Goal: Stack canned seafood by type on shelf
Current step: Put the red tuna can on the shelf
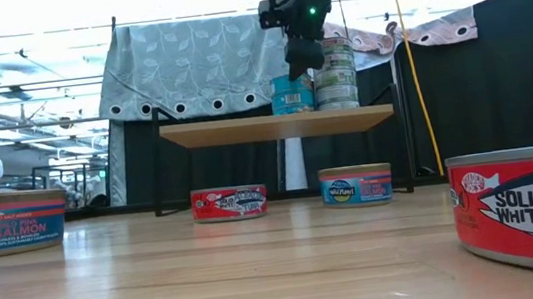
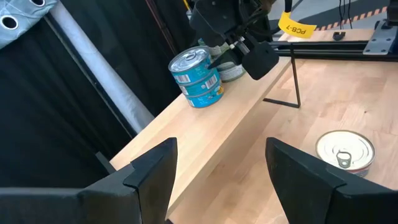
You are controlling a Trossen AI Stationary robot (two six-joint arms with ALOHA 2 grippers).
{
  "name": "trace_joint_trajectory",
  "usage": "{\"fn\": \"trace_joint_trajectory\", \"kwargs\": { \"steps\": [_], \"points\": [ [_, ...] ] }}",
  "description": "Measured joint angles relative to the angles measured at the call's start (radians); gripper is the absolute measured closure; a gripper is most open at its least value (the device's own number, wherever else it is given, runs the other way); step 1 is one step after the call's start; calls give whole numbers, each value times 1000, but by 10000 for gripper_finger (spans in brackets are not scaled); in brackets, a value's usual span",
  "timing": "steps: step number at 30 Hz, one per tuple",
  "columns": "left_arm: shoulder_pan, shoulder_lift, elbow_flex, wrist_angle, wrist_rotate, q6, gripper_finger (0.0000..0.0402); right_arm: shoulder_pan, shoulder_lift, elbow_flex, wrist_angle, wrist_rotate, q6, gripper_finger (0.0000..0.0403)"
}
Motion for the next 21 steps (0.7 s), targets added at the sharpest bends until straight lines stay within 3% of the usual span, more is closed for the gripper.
{"fn": "trace_joint_trajectory", "kwargs": {
  "steps": [6,10,14,17,21],
  "points": [
    [0,0,0,-4,0,0,157,65,0,138,-165,1,90,161],
    [0,0,0,-3,29,4,157,152,-4,294,-370,-20,210,161],
    [-4,0,0,-4,144,10,157,245,-35,415,-642,-239,448,161],
    [-18,0,0,0,236,26,157,314,-76,398,-737,-460,630,161],
    [-47,23,0,9,363,34,170,465,-146,246,-711,-530,807,161]
  ]
}}
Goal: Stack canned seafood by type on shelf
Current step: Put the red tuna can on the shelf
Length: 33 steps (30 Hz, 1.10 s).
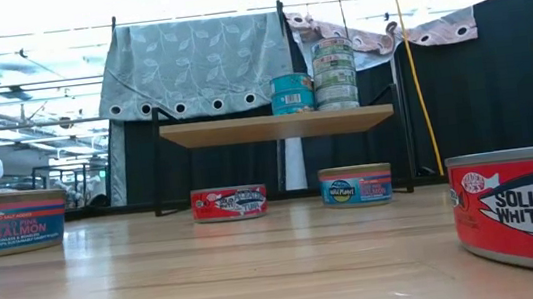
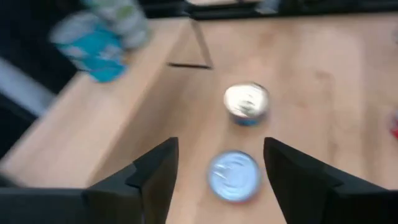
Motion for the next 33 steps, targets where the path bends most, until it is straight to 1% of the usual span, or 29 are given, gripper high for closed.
{"fn": "trace_joint_trajectory", "kwargs": {
  "steps": [2,5,7,11,13,14,15,16,18,21,24,27,30,31,33],
  "points": [
    [-18,22,0,9,26,1,183,86,-31,-106,85,2,61,161],
    [-31,57,1,20,26,-7,209,197,-59,-278,280,38,144,161],
    [-35,91,-10,23,29,-7,232,250,-61,-379,446,64,182,161],
    [-28,155,-70,19,24,17,293,329,-48,-541,697,87,216,161],
    [-9,188,-115,41,29,13,332,355,-46,-595,733,87,221,161],
    [6,201,-142,82,42,11,353,362,-46,-613,732,95,227,161],
    [24,210,-171,133,67,16,375,367,-47,-626,732,118,232,161],
    [41,215,-200,189,96,20,388,370,-50,-638,724,149,233,161],
    [78,221,-262,314,143,29,393,378,-60,-662,680,222,223,161],
    [133,223,-361,510,200,76,398,372,-62,-678,684,289,150,161],
    [189,223,-423,662,242,115,398,347,-61,-689,739,313,30,161],
    [243,223,-457,688,310,120,399,303,-61,-712,863,312,-80,163],
    [276,223,-485,699,357,72,400,261,-62,-747,1034,293,-165,175],
    [280,223,-496,699,359,66,400,246,-62,-763,1089,277,-193,181],
    [281,223,-517,695,365,53,400,212,-62,-798,1178,214,-228,194]
  ]
}}
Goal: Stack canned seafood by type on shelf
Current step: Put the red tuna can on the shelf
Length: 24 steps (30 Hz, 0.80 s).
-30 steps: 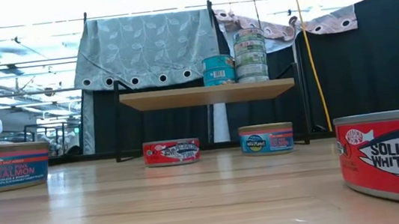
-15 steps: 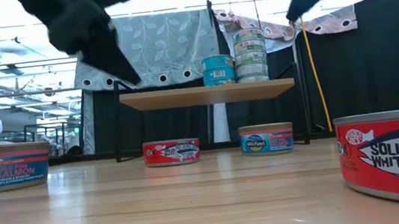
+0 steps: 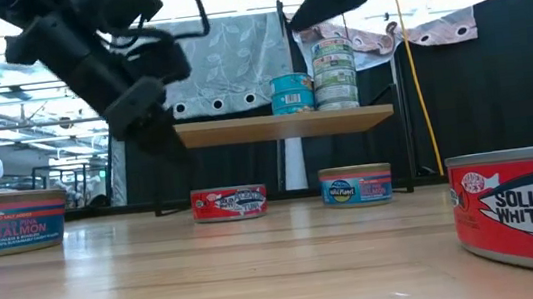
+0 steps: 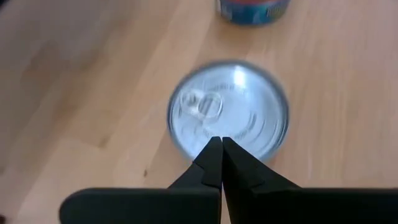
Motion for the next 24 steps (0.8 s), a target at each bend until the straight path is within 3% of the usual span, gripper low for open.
{"fn": "trace_joint_trajectory", "kwargs": {
  "steps": [4,11,19,24],
  "points": [
    [0,0,-55,62,1,-18,401,-57,0,-59,127,-76,-12,224],
    [9,8,-118,202,-14,-2,401,-106,0,-73,174,-110,-20,276],
    [22,22,-141,216,-8,-6,401,-144,28,-72,183,-115,-30,315],
    [22,29,-140,210,-7,-9,401,-174,92,-72,226,-179,-36,334]
  ]
}}
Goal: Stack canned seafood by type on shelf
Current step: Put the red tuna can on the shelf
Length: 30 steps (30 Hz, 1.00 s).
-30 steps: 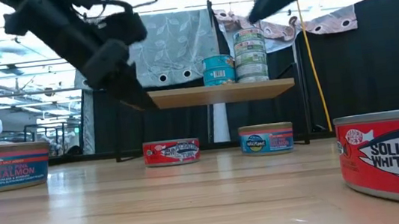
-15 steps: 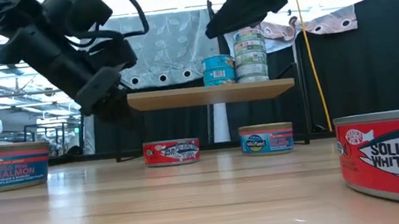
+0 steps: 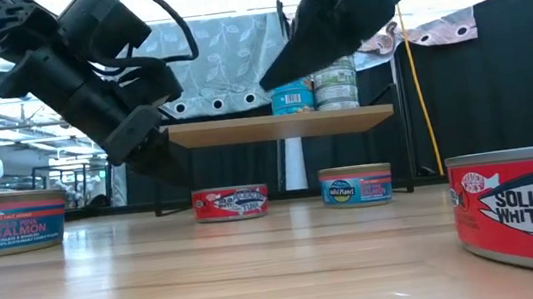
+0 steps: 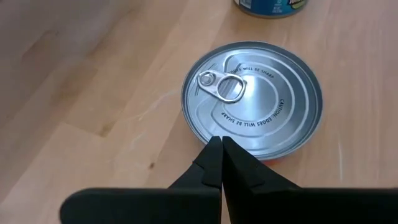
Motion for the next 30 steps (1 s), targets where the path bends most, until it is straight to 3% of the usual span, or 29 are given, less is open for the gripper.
{"fn": "trace_joint_trajectory", "kwargs": {
  "steps": [9,17,21,23,30],
  "points": [
    [-4,0,-1,-68,15,-26,401,-27,51,0,5,-5,-126,341],
    [-5,6,-6,-151,17,-53,402,-9,100,0,86,0,-404,261],
    [-20,-24,-1,-138,14,-53,402,-24,116,3,197,3,-319,208],
    [-32,-55,-1,-139,14,-54,402,-36,120,0,181,56,-265,189],
    [-85,-246,28,-221,-17,-51,402,-127,136,1,220,106,-22,157]
  ]
}}
